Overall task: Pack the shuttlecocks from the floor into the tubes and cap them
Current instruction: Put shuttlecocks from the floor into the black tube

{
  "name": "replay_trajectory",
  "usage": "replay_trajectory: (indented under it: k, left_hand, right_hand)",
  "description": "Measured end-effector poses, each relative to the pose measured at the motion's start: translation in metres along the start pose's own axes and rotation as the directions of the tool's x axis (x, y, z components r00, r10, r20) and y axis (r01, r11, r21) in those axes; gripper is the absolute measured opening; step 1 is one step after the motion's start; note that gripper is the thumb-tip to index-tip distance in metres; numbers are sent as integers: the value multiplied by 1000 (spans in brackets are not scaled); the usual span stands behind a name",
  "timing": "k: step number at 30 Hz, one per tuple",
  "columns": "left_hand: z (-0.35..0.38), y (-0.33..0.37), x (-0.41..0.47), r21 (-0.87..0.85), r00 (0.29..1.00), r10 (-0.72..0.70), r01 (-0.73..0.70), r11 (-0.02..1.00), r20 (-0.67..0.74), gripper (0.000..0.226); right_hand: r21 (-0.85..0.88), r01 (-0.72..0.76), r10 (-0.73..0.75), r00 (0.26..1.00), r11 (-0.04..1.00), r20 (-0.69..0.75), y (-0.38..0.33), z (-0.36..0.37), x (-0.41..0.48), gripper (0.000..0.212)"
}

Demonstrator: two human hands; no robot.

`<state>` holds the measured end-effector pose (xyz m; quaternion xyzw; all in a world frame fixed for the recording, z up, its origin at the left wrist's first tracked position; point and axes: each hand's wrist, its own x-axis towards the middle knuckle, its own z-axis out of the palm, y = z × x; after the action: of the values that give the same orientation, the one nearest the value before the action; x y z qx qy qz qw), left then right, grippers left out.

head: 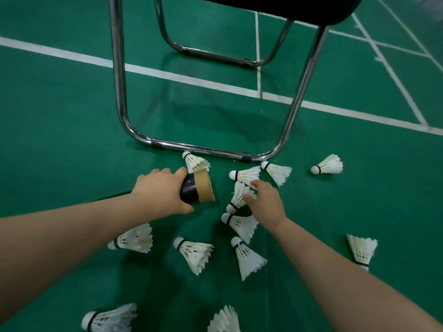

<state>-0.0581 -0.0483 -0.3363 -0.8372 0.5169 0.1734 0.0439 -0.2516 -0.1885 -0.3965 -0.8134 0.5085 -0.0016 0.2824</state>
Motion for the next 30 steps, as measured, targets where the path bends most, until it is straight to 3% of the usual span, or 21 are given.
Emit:
replay_trajectory:
  k: [3,4,6,9,13,16,20,24,27,30]
  left_hand:
    - [7,4,5,-2,1000,-22,22,1000,7,65]
    - [8,4,5,-2,1000,-24,24,1000,7,65]
    - [10,4,3,0,1000,-20,20,1000,-7,65]
    - [9,2,-3,-5,999,-9,9,1000,-36,65]
    - [5,-1,-10,-19,998,4,-5,1000,-63,64]
    - [2,-3,-14,-39,997,5,-8,999,-74,64]
    - [-3,-5,-18,-62,995,-1,-5,998,-104,63]
    - [-9,-8,-21,-77,993,-11,2,997,-114,62]
    - [-10,-7,-29,-54,996,13,-18,998,-89,65]
    - [-2,-4,-42,25,996,86,-85,996,-30,67]
  right_hand:
    - [15,-37,36,999,999,26,-3,4,3,16]
    - [58,-33,33,999,998,11,-6,2,2,19]
    - [302,-29,47,998,953,-51,-13,-3,0,28]
    - [618,25,86,985,786,-148,-25,-14,-5,36]
    - [777,65,85,985,627,-151,-45,-16,-11,33]
    - [789,72,62,988,610,-139,-64,-14,-20,37]
    - [718,18,-80,995,695,52,-91,-14,-40,40]
    - [687,-128,-144,935,716,324,-107,-13,-46,60]
    - [653,-294,-157,827,698,540,-106,-4,-46,99]
    - [525,-317,-202,674,790,711,-101,4,-51,105]
